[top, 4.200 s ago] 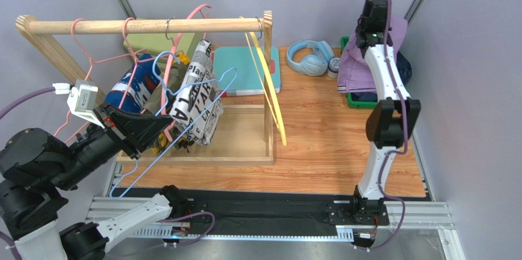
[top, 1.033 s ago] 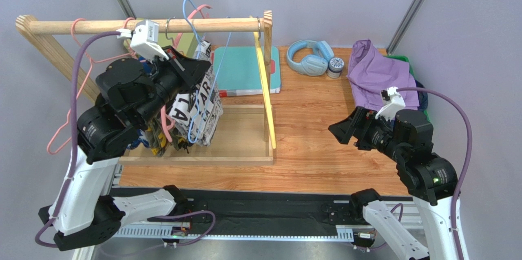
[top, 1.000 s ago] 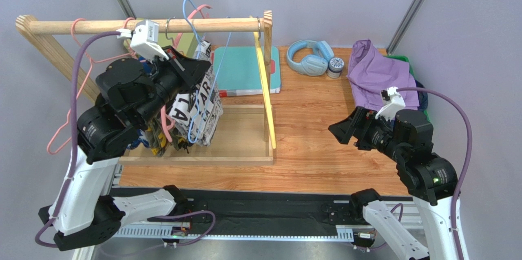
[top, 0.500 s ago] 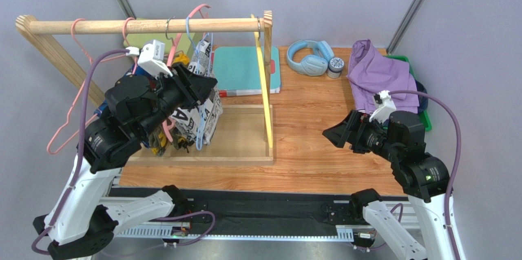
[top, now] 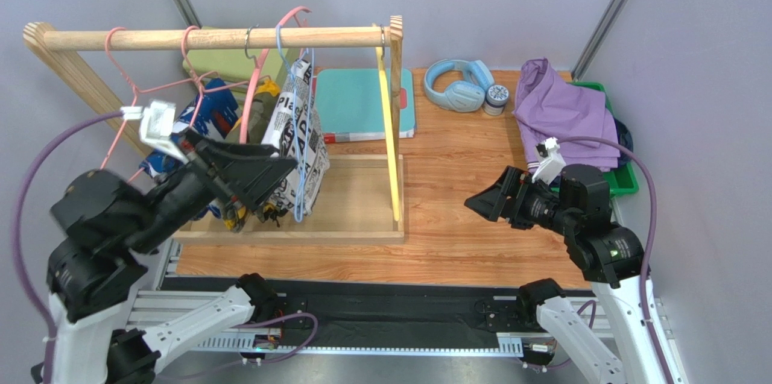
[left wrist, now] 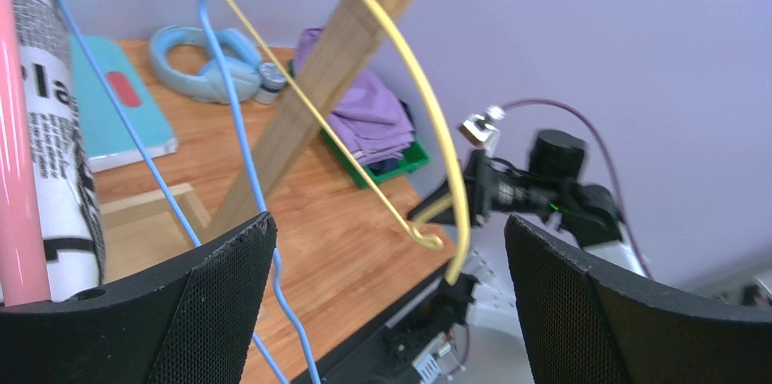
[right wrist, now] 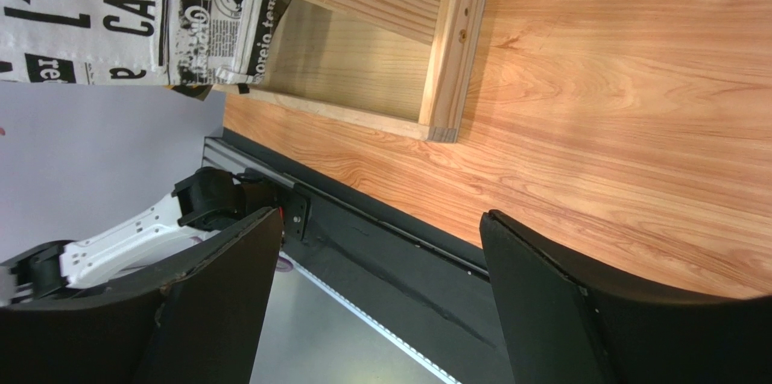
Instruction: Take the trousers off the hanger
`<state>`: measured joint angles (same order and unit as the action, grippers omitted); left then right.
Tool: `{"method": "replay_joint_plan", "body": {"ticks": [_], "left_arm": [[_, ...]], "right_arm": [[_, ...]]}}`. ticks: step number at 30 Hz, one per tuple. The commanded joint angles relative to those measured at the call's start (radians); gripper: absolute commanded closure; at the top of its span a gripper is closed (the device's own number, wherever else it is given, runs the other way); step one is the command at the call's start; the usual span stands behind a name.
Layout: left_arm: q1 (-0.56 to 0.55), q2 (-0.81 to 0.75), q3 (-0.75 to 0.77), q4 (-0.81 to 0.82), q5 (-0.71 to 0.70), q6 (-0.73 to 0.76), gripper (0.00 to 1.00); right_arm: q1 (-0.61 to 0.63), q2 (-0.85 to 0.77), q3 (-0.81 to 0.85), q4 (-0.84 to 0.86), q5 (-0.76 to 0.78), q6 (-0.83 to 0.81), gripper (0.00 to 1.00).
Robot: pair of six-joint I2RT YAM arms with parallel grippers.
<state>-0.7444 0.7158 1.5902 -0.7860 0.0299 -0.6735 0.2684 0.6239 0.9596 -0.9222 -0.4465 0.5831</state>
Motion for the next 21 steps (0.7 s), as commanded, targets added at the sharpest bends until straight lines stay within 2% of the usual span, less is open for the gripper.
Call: {"method": "replay_joint_plan", "body": {"ticks": [1, 2, 6, 8, 9, 13, 15, 17, 21], "left_arm": [[0.0, -0.206, -0.146, 0.135, 0.227, -0.003, 0.01], [0.002, -0.246, -0.186, 0.172, 0.31, -0.027, 0.01], [0.002, -0.438, -0.436, 0.326, 0.474, -0.093, 0.01], [0.0, -0.536, -0.513, 0.376, 0.514, -0.126, 0.01], [0.0, -0.564, -0.598, 0.404, 0.533, -0.17, 0.01], [0.002, -0.689, -0.846, 0.629, 0.603, -0.279, 0.01], [0.002, -0.708, -0.977, 0.686, 0.627, -0.316, 0.01], [0.0, -0.753, -1.07, 0.824, 0.665, -0.369, 0.0], [0.002, -0.806, -1.309, 1.016, 0.68, -0.461, 0.0]], "right_arm": [[0.008, -0.016, -0.065, 0.149, -0.104, 0.055, 0.13], [0.014, -0.023, -0.097, 0.17, -0.127, 0.069, 0.13], [0.044, -0.044, -0.197, 0.325, -0.173, 0.096, 0.13], [0.074, -0.064, -0.252, 0.396, -0.195, 0.118, 0.11], [0.083, -0.069, -0.31, 0.466, -0.199, 0.144, 0.11], [0.156, -0.082, -0.447, 0.63, -0.182, 0.202, 0.09], [0.21, -0.087, -0.502, 0.725, -0.149, 0.216, 0.07], [0.254, -0.095, -0.58, 0.793, -0.112, 0.234, 0.04], [0.281, -0.102, -0.715, 1.006, -0.075, 0.277, 0.01]]}}
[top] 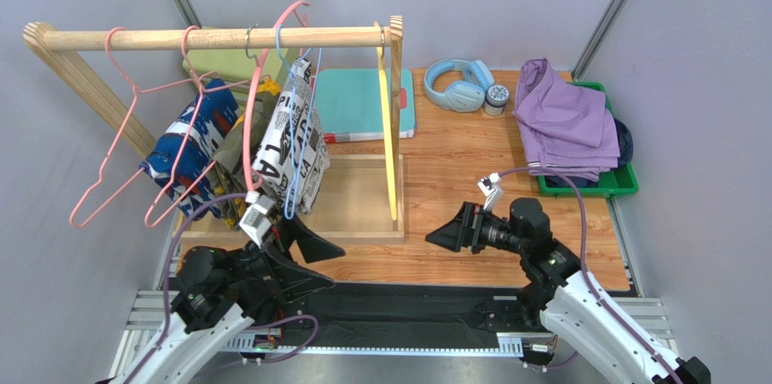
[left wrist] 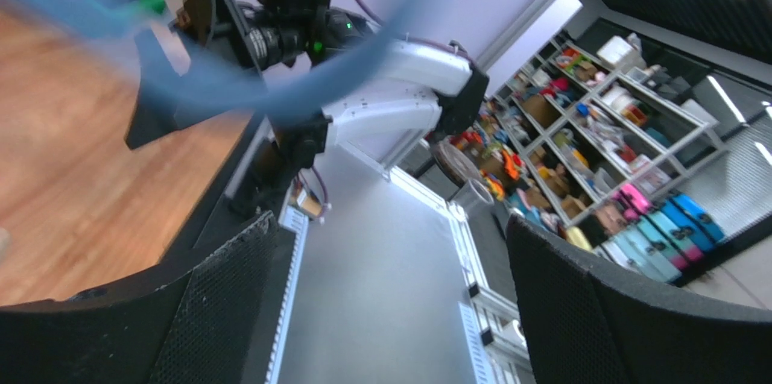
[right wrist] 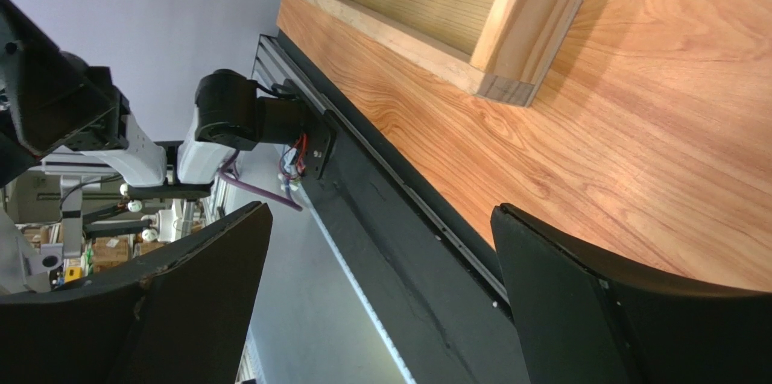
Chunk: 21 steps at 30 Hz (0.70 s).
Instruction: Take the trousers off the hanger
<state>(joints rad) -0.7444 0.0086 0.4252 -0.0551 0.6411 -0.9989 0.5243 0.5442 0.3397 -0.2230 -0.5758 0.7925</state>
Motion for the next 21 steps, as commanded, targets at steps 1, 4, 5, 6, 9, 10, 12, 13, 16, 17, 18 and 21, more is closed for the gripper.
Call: {"method": "replay_joint_plan", "body": {"ticks": [1, 4, 5, 6, 9, 10, 12, 13, 16, 17, 18, 21], "left_arm": [[0.002, -0.129, -0.178, 0.349, 0.068, -0.154, 0.01], [-0.001, -0.125, -0.291, 0.454, 0.051, -0.205, 0.01], [-0.003, -0.125, -0.316, 0.481, 0.042, -0.217, 0.01], [-0.009, -0.125, -0.366, 0.544, 0.029, -0.219, 0.01], [-0.01, -0.122, -0.462, 0.635, -0.024, -0.225, 0.0], [-0.01, -0.122, -0.479, 0.652, -0.032, -0.222, 0.01], [-0.01, -0.137, -0.529, 0.656, -0.049, -0.221, 0.01], [-0.01, -0.137, -0.546, 0.666, -0.066, -0.222, 0.02], [-0.012, -0.133, -0.548, 0.537, -0.101, -0.147, 0.03], [-0.012, -0.134, -0.542, 0.461, -0.119, -0.132, 0.03], [-0.012, -0.131, -0.537, 0.43, -0.161, -0.104, 0.03], [-0.012, -0.131, -0.533, 0.335, -0.239, -0.052, 0.02]], "right_arm": [[0.025, -0.026, -0.122, 0.344, 0.059, 0.082, 0.0], [0.026, -0.043, -0.217, 0.476, 0.089, 0.125, 0.0], [0.028, -0.046, -0.26, 0.528, 0.109, 0.137, 0.0], [0.029, -0.05, -0.277, 0.553, 0.119, 0.143, 0.0], [0.032, -0.062, -0.364, 0.665, 0.146, 0.154, 0.0], [0.031, -0.069, -0.382, 0.689, 0.152, 0.157, 0.0], [0.034, -0.082, -0.448, 0.751, 0.186, 0.185, 0.0], [0.037, -0.111, -0.455, 0.693, 0.207, 0.189, 0.0], [0.075, -0.216, -0.435, 0.508, 0.282, 0.146, 0.0], [0.085, -0.252, -0.433, 0.454, 0.309, 0.137, 0.0], [0.092, -0.338, -0.43, 0.397, 0.335, 0.123, 0.0], [0.103, -0.526, -0.421, 0.142, 0.431, 0.113, 0.0]]}}
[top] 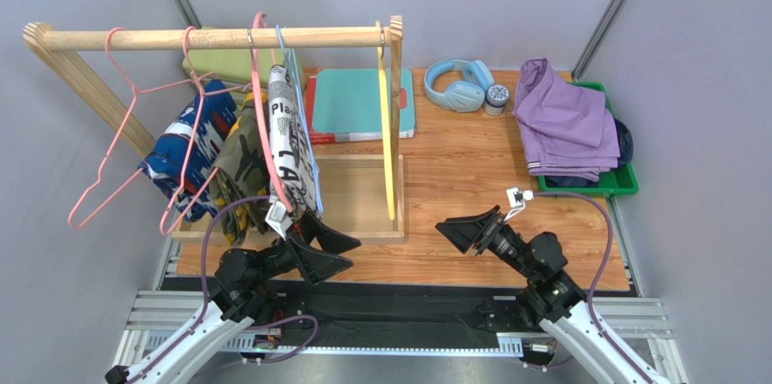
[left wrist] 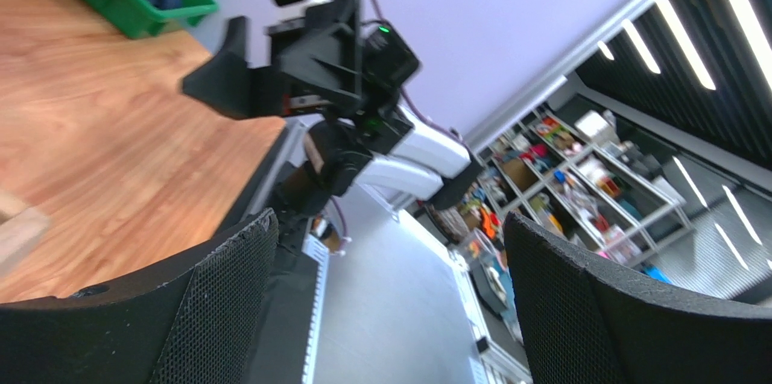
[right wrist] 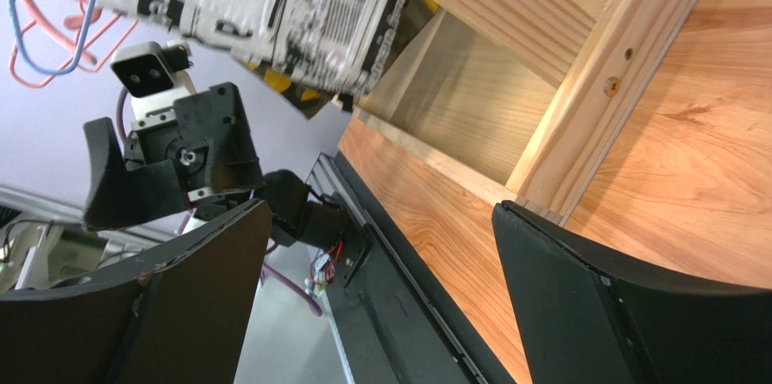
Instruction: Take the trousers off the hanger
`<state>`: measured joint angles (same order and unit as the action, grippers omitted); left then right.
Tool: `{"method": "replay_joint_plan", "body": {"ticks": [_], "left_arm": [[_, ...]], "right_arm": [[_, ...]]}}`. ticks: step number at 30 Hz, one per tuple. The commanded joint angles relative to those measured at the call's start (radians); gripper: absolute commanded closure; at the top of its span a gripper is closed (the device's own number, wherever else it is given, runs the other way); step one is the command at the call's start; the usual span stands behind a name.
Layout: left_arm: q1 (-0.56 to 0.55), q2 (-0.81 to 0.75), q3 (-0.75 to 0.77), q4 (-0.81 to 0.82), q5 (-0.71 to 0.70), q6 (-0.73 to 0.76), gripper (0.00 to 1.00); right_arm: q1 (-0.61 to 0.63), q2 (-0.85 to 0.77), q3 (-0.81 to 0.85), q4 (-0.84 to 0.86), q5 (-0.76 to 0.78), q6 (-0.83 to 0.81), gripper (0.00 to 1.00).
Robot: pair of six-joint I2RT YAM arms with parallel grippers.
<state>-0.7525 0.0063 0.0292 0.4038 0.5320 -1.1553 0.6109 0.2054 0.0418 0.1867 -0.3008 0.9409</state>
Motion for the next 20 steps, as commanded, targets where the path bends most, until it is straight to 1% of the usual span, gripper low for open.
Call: {"method": "replay_joint_plan", "body": {"ticks": [1, 2, 5, 6, 7, 11, 14, 20], "left_arm": [[-0.004, -0.126, -0.132, -0.156, -0.148, 0.118, 0.02], [-0.004, -0.12, -0.13, -0.211, -0.162, 0.132, 0.01], [-0.005, -0.103, -0.126, -0.285, -0.187, 0.18, 0.01], [-0.005, -0.098, -0.124, -0.305, -0.194, 0.186, 0.01], [-0.005, -0.095, -0.123, -0.325, -0.199, 0.201, 0.01], [-0.005, -0.097, -0.118, -0.437, -0.196, 0.229, 0.01], [-0.005, -0.123, -0.117, -0.493, -0.194, 0.238, 0.01], [-0.005, -0.137, -0.117, -0.513, -0.187, 0.241, 0.0]], "right_arm": [[0.015, -0.239, -0.123, -0.373, 0.184, -0.034, 0.0], [0.015, -0.273, -0.123, -0.406, 0.192, -0.033, 0.0], [0.018, -0.212, -0.122, -0.42, 0.232, -0.031, 0.0], [0.018, -0.157, -0.122, -0.423, 0.242, -0.033, 0.0], [0.018, -0.137, -0.123, -0.418, 0.256, -0.043, 0.0], [0.018, -0.092, -0.123, -0.406, 0.269, -0.068, 0.0], [0.02, -0.112, -0.122, -0.424, 0.281, -0.073, 0.0], [0.021, -0.184, -0.122, -0.469, 0.284, -0.073, 0.0]]}}
